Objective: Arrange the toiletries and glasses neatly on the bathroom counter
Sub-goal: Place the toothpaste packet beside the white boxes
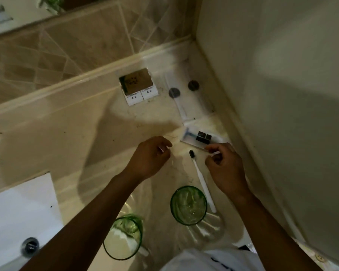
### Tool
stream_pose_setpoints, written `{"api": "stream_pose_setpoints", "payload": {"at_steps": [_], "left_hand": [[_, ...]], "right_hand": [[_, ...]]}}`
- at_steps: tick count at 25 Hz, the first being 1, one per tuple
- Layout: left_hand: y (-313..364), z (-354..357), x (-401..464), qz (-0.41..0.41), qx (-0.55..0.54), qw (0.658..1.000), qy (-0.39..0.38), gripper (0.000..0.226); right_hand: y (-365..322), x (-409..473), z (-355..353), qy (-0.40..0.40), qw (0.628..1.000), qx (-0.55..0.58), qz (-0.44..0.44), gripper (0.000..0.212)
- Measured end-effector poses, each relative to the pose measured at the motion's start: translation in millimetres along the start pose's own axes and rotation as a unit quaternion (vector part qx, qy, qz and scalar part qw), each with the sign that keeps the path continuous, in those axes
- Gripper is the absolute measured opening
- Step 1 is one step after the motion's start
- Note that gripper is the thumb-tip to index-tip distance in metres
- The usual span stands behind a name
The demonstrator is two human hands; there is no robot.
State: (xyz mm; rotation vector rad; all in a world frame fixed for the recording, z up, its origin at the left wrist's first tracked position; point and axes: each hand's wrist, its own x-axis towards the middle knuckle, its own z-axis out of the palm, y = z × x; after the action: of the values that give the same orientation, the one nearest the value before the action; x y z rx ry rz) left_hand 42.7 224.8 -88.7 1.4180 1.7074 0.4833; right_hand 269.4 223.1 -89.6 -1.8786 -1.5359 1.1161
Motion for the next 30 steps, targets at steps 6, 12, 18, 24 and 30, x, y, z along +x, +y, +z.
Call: {"api": "stream_pose_setpoints", "payload": {"at_steps": [6, 12, 18, 24, 30], "left_hand": [[28, 16, 38, -0.002, 0.033, 0.999, 0.014, 0.03], [48, 36, 49, 0.108, 0.158, 0.981, 0.016, 0.043], [60, 52, 65, 0.179, 0.329, 0.925, -0.061, 0.047], [64, 59, 60, 0.14, 0.348, 0.925, -0.065, 0.044], [66, 61, 54, 0.154, 0.376, 0.913, -0.018, 0.036]], "right_hand": [[4, -2, -15, 0.013, 0.998, -0.055, 0.0, 0.03], [19, -13, -20, -0.001, 0.997, -0.055, 0.049, 0.03], [25, -18, -11, -0.004, 0.979, 0.11, 0.173, 0.016], [30, -13, -9, -0.04, 0.966, 0.135, 0.215, 0.016], [13, -8, -10, -0.053, 0.917, 0.29, 0.267, 0.018]]}}
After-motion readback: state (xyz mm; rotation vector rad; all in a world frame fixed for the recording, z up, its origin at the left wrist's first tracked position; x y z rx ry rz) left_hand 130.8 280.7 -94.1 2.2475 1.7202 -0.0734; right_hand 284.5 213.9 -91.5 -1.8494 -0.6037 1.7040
